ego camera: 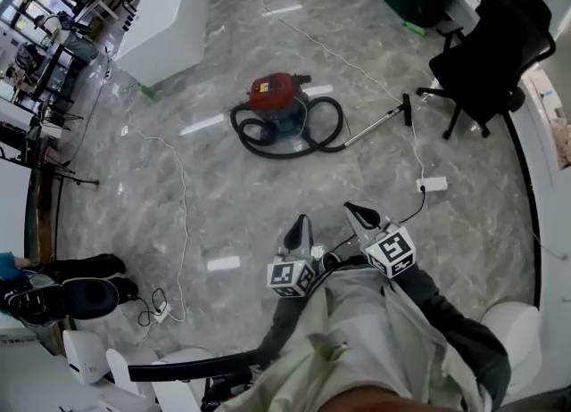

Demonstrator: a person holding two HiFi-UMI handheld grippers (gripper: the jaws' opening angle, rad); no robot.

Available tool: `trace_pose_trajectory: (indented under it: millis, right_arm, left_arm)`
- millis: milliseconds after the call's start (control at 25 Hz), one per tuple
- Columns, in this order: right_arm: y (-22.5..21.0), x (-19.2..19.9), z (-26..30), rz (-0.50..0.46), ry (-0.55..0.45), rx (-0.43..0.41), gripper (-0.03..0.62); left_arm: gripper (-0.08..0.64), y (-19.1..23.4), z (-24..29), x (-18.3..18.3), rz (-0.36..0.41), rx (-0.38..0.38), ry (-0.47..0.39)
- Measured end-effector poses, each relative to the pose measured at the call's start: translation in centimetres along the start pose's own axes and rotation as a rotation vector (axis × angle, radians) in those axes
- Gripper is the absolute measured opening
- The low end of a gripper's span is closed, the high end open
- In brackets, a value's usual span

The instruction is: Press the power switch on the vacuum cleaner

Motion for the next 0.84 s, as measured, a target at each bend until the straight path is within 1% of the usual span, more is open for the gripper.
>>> trace_pose_trajectory:
  millis: [240, 520, 840]
  right_arm:
    - [-0.6, -0.2, -1.0, 0.007, -0.011, 0.028, 0.002]
    - [-1.0, -0.2, -1.4, 0.004, 0.001, 0.023, 0.002]
    - [-3.6, 0.1, -3.1, 0.021, -0.009, 0.065, 0.002]
  left_arm:
    - [0.005, -0.9, 0.4, -0.1, 0.005, 0.027, 0.007]
    - [0.005, -1.5, 0.9, -0.1, -0.003, 0.031, 0.013]
    - [0.005, -3.5, 3.1, 0.8, 0.003, 0.062, 0.035]
Point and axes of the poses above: the fingertips, and each gripper's own axes: z forward along the fingers, y to its left, x out of its underside, the point moved 2 cm from there along -z, backward along the fingers, and after that the axes turned 1 degree about -y, right-handed, at the moved point
